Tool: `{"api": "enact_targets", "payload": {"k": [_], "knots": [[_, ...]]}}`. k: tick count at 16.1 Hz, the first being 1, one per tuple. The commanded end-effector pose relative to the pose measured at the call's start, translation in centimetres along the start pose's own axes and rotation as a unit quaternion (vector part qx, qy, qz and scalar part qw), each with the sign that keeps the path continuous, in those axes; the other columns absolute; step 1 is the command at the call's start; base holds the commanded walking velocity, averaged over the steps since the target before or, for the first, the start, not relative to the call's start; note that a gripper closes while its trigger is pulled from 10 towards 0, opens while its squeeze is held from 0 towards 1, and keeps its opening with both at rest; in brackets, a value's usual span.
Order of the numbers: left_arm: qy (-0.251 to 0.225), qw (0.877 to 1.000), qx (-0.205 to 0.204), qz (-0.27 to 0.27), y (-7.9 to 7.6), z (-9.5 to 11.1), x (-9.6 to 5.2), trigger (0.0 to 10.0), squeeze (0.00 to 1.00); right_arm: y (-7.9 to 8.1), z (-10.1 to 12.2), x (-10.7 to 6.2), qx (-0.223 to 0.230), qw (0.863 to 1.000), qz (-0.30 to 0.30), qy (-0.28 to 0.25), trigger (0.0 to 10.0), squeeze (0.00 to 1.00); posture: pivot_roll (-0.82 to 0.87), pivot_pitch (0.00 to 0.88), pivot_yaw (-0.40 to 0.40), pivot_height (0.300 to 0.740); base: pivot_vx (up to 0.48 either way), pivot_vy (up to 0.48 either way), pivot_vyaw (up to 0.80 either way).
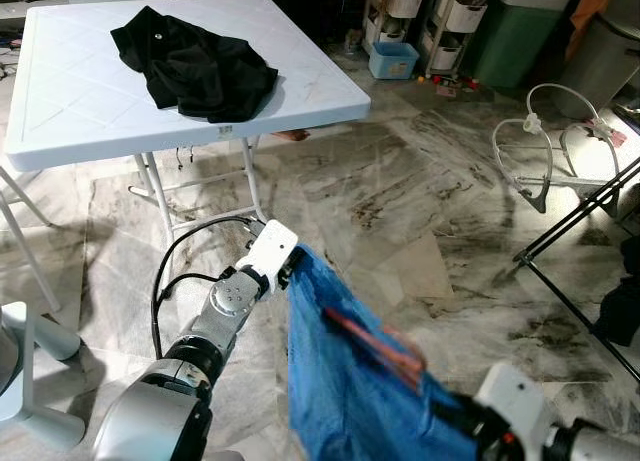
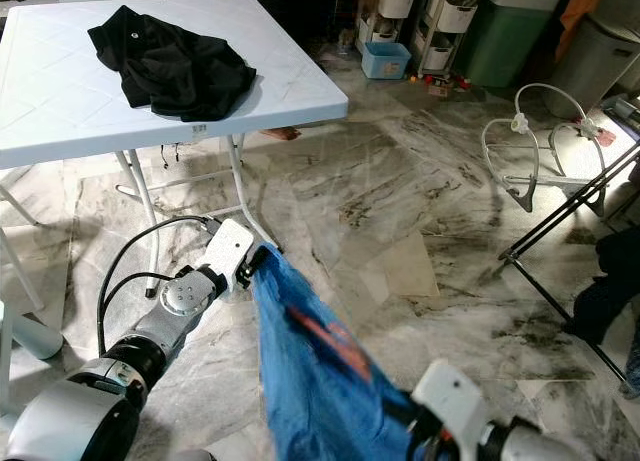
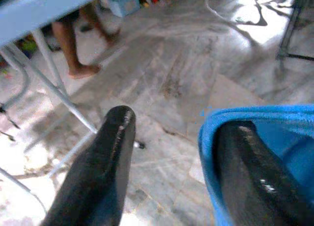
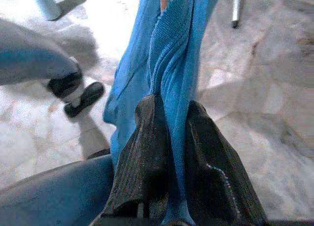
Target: Hang hanger
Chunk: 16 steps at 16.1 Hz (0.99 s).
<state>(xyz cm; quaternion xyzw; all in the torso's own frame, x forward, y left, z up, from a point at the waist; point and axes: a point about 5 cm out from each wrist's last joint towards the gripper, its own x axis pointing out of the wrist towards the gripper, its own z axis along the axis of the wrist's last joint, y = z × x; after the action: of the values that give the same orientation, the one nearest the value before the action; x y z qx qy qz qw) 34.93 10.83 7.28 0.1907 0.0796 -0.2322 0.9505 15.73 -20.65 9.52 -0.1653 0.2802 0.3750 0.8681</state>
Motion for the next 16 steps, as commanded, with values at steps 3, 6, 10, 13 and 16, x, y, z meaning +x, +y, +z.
{"api": "enact_targets", "payload": {"k": [3,6,10,13,16], "knots": [[0.044,0.995,-0.002,-0.088,-2.5,-1.4,-0.1,10.0,1.0,-2.0,1.0,0.0,-0.008,0.997,-0.075,-0.03,10.0,0.0,0.07,0.083,-0.12,0.74,0.0,0.0,0.0],[0.013,0.998,0.01,-0.062,-2.7,-0.5,0.1,10.0,1.0,-1.5,1.6,0.8,-0.008,0.996,-0.069,-0.047,10.0,0.0,0.07,0.082,-0.118,0.74,0.0,0.0,0.0],[-0.03,0.999,-0.006,0.027,-0.6,1.3,0.5,10.0,1.0,-1.4,1.7,1.4,-0.007,0.997,-0.064,-0.047,10.0,0.0,0.08,0.081,-0.119,0.74,0.0,0.0,0.0],[-0.001,1.0,-0.015,-0.003,-1.3,0.0,0.2,10.0,1.0,-1.5,2.0,1.7,-0.002,0.997,-0.06,-0.054,10.0,0.0,0.09,0.081,-0.118,0.74,0.0,0.0,0.0],[-0.009,0.998,-0.036,-0.04,-2.6,0.1,0.3,10.0,1.0,-1.5,2.8,1.7,0.025,0.995,-0.059,-0.072,10.0,0.0,0.08,0.083,-0.117,0.74,0.0,0.0,0.0]]}}
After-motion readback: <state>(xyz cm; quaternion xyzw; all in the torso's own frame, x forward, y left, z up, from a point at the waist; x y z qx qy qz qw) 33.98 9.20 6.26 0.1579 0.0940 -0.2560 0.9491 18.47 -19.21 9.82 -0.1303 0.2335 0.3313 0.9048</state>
